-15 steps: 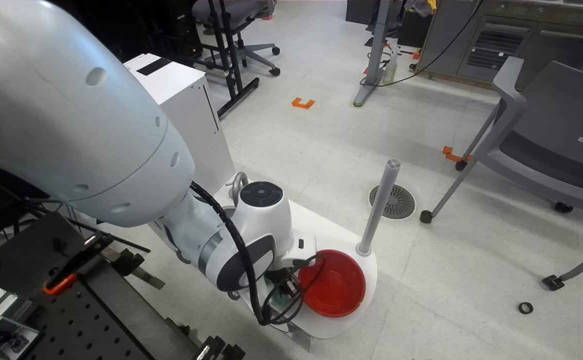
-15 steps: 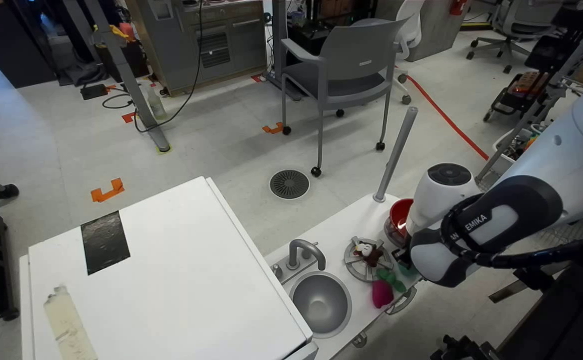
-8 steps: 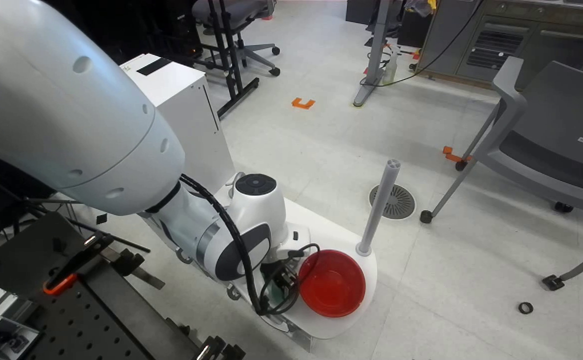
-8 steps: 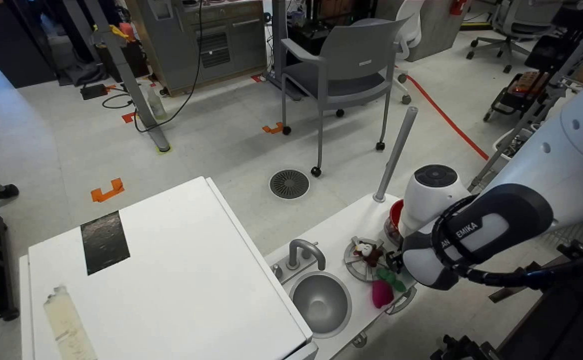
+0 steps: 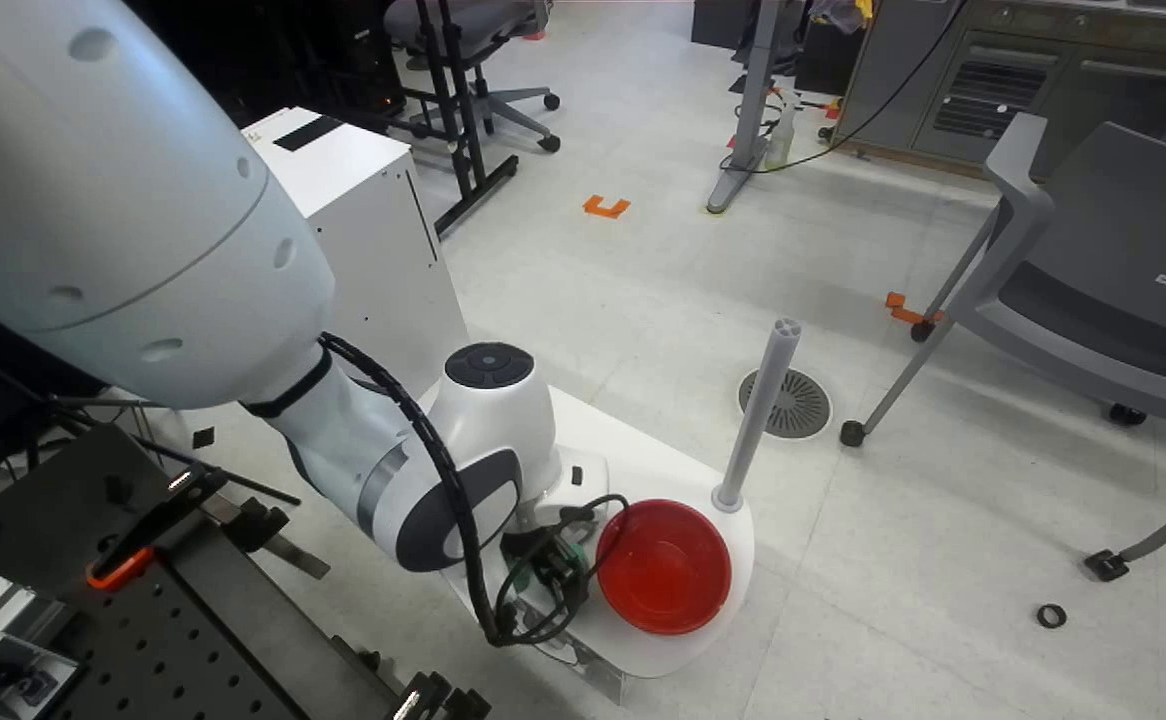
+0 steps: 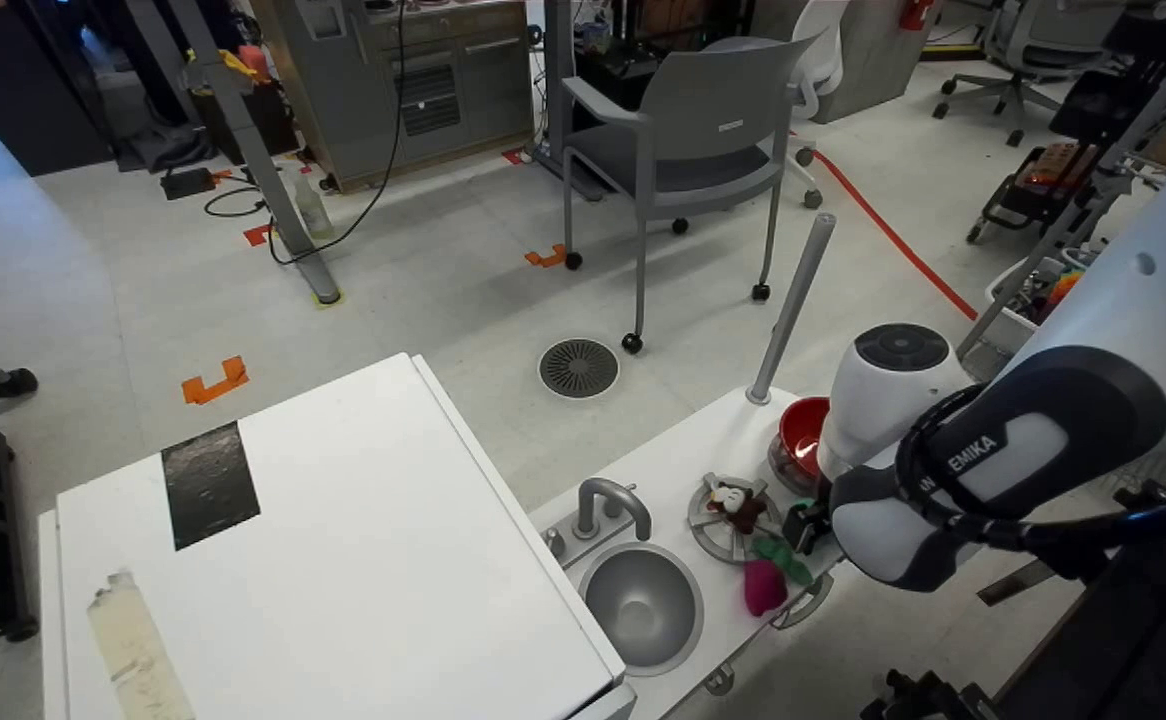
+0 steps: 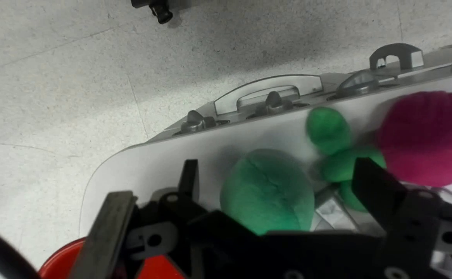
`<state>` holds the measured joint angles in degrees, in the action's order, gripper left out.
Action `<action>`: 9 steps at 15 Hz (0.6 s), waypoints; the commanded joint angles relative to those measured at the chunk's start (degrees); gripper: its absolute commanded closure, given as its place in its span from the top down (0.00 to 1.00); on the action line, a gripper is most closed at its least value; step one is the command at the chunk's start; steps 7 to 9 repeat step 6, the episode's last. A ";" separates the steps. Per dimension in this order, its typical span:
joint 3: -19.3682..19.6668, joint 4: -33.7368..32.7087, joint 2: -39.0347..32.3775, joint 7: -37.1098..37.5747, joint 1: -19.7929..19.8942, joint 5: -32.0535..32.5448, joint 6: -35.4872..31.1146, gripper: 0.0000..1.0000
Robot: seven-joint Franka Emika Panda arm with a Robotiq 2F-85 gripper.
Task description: Remove the green object from the bowl
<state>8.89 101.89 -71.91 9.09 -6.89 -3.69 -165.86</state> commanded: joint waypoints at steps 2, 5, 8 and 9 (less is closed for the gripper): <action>-3.88 16.99 14.71 -2.50 5.49 -0.75 -3.51 1.00; -3.72 14.47 12.73 -0.81 5.48 -0.58 -1.77 1.00; -4.75 16.46 14.92 -1.53 7.18 -0.71 -1.74 1.00; -4.75 16.46 14.92 -1.53 7.18 -0.71 -1.74 1.00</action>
